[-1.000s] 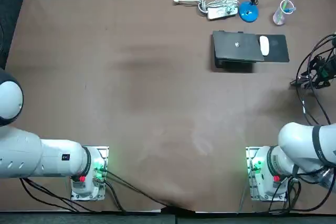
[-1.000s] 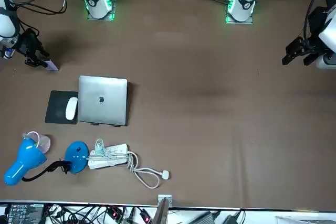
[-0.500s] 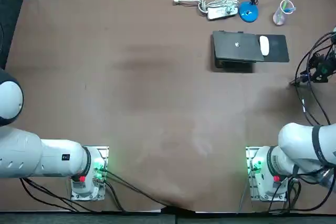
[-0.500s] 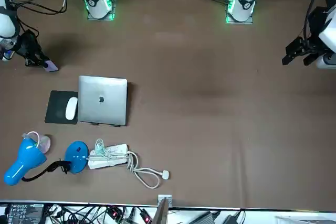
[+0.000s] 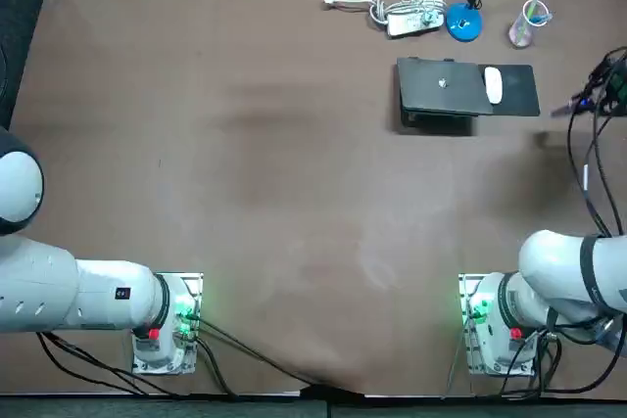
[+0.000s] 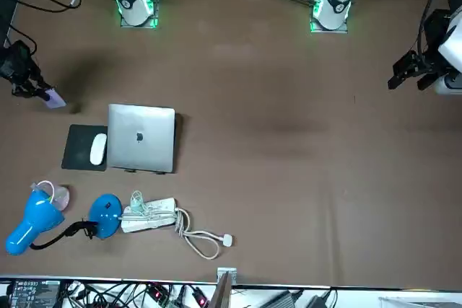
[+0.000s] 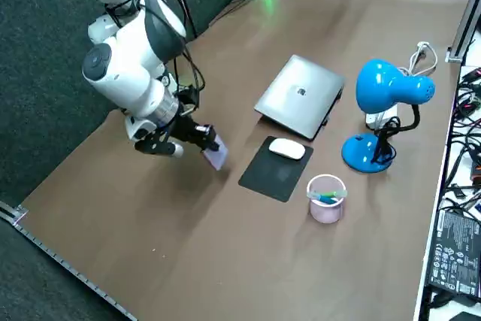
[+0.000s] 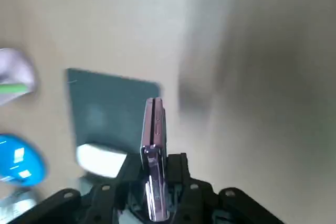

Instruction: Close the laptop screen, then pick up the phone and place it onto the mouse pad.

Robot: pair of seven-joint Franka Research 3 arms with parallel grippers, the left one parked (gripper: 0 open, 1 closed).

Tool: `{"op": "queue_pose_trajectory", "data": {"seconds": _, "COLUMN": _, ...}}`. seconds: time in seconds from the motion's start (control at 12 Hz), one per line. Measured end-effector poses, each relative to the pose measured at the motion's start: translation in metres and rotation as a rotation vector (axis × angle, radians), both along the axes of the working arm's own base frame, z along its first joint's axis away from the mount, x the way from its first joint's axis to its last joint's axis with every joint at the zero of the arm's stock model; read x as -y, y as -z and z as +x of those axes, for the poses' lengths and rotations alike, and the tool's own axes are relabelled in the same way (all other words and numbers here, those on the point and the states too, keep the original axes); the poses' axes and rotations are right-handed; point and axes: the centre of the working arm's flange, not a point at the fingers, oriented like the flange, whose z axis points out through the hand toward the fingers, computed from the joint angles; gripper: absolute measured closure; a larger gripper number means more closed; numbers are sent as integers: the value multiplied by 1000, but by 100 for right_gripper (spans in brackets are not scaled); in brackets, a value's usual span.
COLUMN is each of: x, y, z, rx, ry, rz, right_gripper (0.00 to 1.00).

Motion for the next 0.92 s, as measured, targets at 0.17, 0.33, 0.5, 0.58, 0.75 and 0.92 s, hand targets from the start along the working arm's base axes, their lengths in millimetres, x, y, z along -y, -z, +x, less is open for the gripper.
{"op": "queue_pose_trajectory", "data": {"seconds": 0.17, "x": -15, "y": -7, "z": 22, "rx": 62, "ry": 13, "rz": 11, "right_gripper": 78}}
{"op": "queue_pose_trajectory", "data": {"seconds": 0.33, "x": -37, "y": -1, "z": 43, "rx": 93, "ry": 6, "rz": -3, "right_gripper": 78}}
{"op": "queue_pose_trajectory", "data": {"seconds": 0.5, "x": -56, "y": 12, "z": 62, "rx": 131, "ry": 30, "rz": -8, "right_gripper": 78}}
{"op": "queue_pose_trajectory", "data": {"seconds": 0.58, "x": -64, "y": 20, "z": 71, "rx": 152, "ry": 45, "rz": -17, "right_gripper": 78}}
{"op": "queue_pose_trajectory", "data": {"seconds": 0.75, "x": -82, "y": 36, "z": 88, "rx": 181, "ry": 52, "rz": -58, "right_gripper": 78}}
{"op": "queue_pose_trajectory", "data": {"seconds": 0.92, "x": -92, "y": 52, "z": 96, "rx": 186, "ry": 54, "rz": -85, "right_gripper": 78}}
